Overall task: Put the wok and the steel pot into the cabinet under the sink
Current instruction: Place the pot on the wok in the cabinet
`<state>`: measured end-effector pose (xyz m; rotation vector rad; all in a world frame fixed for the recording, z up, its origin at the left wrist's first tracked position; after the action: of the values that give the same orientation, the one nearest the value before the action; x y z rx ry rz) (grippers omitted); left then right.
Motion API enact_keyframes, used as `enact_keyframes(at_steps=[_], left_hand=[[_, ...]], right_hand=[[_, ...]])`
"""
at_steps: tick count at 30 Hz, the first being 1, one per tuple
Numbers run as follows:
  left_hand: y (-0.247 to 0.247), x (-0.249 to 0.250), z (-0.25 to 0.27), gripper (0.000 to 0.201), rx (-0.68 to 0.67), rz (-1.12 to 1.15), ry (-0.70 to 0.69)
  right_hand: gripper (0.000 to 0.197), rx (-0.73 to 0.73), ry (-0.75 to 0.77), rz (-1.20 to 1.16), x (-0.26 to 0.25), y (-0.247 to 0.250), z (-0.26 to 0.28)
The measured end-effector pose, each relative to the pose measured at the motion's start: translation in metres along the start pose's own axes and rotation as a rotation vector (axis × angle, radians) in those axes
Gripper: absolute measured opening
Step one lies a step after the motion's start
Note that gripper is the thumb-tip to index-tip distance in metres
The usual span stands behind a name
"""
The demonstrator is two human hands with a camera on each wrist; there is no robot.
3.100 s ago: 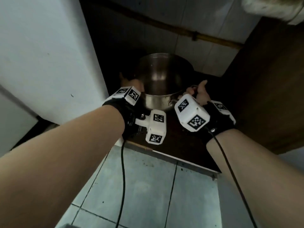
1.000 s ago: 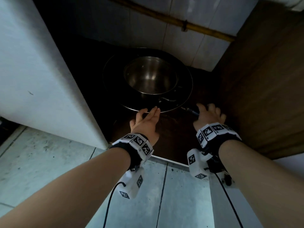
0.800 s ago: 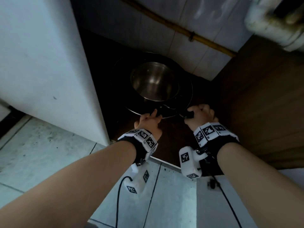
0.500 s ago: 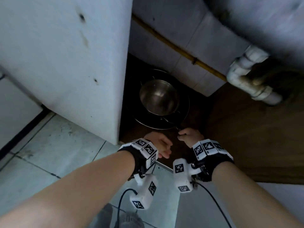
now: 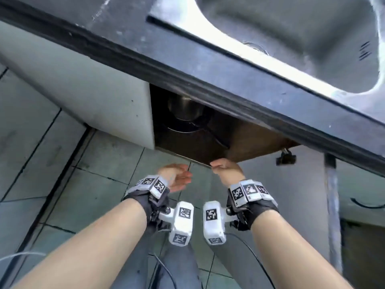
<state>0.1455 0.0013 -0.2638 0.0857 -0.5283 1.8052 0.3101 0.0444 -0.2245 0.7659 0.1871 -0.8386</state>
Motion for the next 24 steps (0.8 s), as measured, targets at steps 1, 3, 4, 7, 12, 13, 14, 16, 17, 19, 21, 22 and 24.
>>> enact_keyframes(at_steps=[1, 3, 4, 7, 12, 13, 14, 16, 17, 19, 21, 22, 24], left_hand=[[-0.012, -0.01, 0.018, 0.025, -0.012, 0.041, 0.017], [-0.027, -0.027, 0.053, 0.024, 0.011, 0.079, 0.021], [-0.033, -0.037, 0.065, 0.029, 0.032, 0.107, 0.017], [-0.055, -0.08, 0.091, 0.038, 0.053, 0.169, 0.009], [-0.092, -0.177, 0.118, 0.039, 0.072, 0.091, 0.177], [-0.1, -0.194, 0.124, 0.039, 0.061, 0.064, 0.206], [-0.108, -0.207, 0.128, 0.038, 0.048, 0.046, 0.231], [-0.121, -0.229, 0.135, 0.033, 0.042, 0.017, 0.269], [-0.125, -0.237, 0.139, 0.031, 0.034, 0.0, 0.283], [-0.126, -0.238, 0.141, 0.035, 0.026, -0.014, 0.283], [-0.115, -0.234, 0.14, 0.038, 0.051, -0.007, 0.261], [-0.106, -0.23, 0.14, 0.039, 0.068, 0.003, 0.246], [-0.083, -0.219, 0.141, 0.039, 0.105, 0.023, 0.213]], right_hand=[[0.034, 0.032, 0.017, -0.012, -0.003, 0.015, 0.02], [0.031, 0.146, 0.08, -0.008, -0.005, 0.045, 0.062], [0.03, 0.196, 0.103, -0.028, -0.001, 0.058, 0.084], [0.025, 0.316, 0.193, -0.121, 0.014, 0.087, 0.141], [0.024, 0.736, 0.245, -0.02, 0.073, 0.146, 0.232], [0.024, 0.777, 0.191, -0.013, 0.093, 0.154, 0.244], [0.022, 0.736, 0.113, -0.02, 0.113, 0.156, 0.249], [0.016, 0.476, -0.03, -0.018, 0.144, 0.139, 0.246], [0.021, 0.356, -0.056, 0.057, 0.154, 0.128, 0.244], [0.043, 0.261, -0.05, 0.14, 0.153, 0.122, 0.239], [0.045, 0.195, -0.04, 0.107, 0.148, 0.119, 0.237], [0.043, 0.146, -0.04, 0.108, 0.143, 0.116, 0.233], [0.036, 0.089, -0.041, 0.124, 0.13, 0.11, 0.227]])
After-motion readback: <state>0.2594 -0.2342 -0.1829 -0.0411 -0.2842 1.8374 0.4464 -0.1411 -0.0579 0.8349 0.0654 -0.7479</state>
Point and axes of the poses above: each hand's wrist, its own z-axis away from the middle knuckle, its own y-axis out of the back of the hand, x = y × z, the point moved 8 cm from there along -z, towards the middle knuckle, and after that the axes turned 6 degrees about z, right-handed, at the moved point
